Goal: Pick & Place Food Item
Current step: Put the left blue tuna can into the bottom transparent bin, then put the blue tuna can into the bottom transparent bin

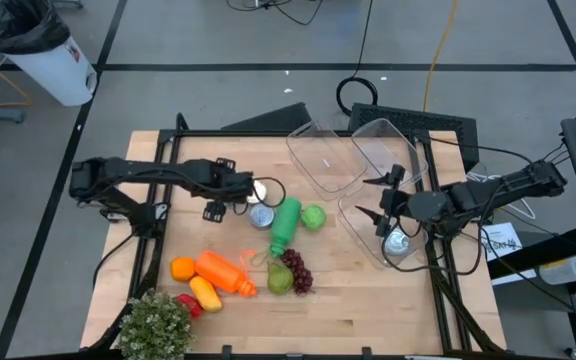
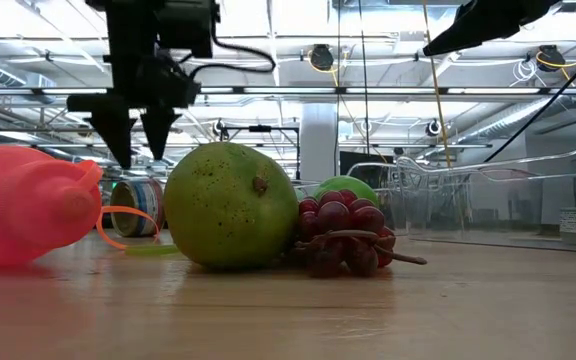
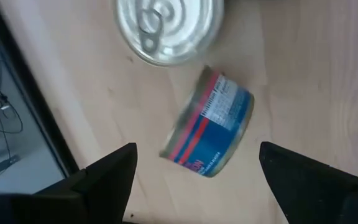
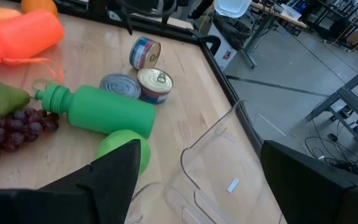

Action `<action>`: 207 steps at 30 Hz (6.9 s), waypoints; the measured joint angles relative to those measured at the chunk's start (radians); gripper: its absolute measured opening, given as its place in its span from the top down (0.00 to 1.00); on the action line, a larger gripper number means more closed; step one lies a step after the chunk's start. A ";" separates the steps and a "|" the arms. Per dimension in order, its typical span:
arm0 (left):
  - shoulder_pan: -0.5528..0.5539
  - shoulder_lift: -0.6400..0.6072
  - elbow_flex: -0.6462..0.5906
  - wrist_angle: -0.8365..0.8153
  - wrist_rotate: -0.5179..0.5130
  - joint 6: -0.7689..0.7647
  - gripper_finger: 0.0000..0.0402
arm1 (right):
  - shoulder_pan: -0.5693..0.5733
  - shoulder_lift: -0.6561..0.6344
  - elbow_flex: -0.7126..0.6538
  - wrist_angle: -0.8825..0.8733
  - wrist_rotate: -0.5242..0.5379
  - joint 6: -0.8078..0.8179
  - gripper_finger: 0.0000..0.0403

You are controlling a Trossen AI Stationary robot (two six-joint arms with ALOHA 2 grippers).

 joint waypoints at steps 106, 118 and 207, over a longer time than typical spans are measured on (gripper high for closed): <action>-0.270 0.092 0.005 1.479 -0.147 0.048 0.05 | -0.031 0.146 -0.292 0.921 -0.101 -0.408 0.54; -0.251 -0.001 0.005 1.168 -0.156 -0.194 0.29 | 0.390 0.048 -0.092 0.028 0.292 -0.210 0.54; 0.072 -0.151 -0.346 0.825 -0.041 -1.199 0.32 | 0.215 -0.170 -0.154 0.489 0.105 -0.077 0.02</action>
